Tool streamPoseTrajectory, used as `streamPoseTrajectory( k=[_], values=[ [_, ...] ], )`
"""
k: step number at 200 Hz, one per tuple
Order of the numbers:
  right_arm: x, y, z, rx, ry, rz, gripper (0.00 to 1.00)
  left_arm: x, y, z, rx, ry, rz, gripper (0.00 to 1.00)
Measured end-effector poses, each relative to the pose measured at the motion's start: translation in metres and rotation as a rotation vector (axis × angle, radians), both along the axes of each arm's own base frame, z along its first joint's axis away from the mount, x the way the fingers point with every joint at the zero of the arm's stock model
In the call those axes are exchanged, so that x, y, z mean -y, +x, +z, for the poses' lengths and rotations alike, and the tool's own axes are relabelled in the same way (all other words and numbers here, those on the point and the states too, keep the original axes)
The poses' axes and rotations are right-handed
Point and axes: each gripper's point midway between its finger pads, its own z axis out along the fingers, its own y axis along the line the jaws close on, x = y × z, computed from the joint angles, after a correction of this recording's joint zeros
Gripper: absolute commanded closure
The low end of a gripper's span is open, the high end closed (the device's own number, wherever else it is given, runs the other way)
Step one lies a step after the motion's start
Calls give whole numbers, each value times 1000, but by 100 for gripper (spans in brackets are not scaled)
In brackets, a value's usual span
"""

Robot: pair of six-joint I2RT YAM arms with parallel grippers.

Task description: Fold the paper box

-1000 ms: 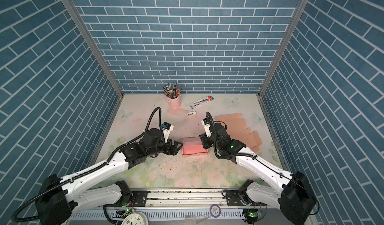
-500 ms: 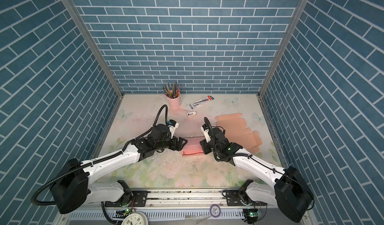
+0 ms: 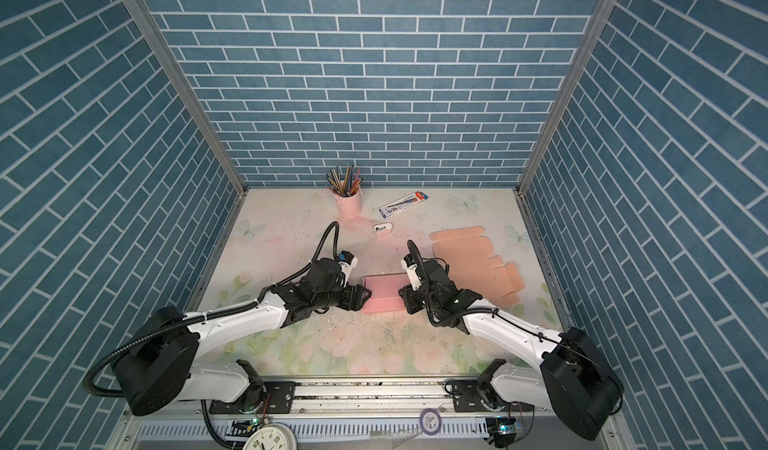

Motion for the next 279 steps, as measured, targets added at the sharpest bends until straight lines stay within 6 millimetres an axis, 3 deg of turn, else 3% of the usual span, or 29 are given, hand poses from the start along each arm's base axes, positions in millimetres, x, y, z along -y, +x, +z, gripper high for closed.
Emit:
streamPoseTrajectory(
  k=[104, 187, 279],
  values=[
    [13, -4, -20, -39, -40, -53, 73, -2, -2, -21, -21, 15, 3, 35],
    [19, -3, -34, -54, -95, -87, 73, -1, -2, -27, -27, 18, 5, 40],
    [18, -6, -31, -34, -139, -93, 71, -1, -1, -31, -28, 20, 5, 42]
  ],
)
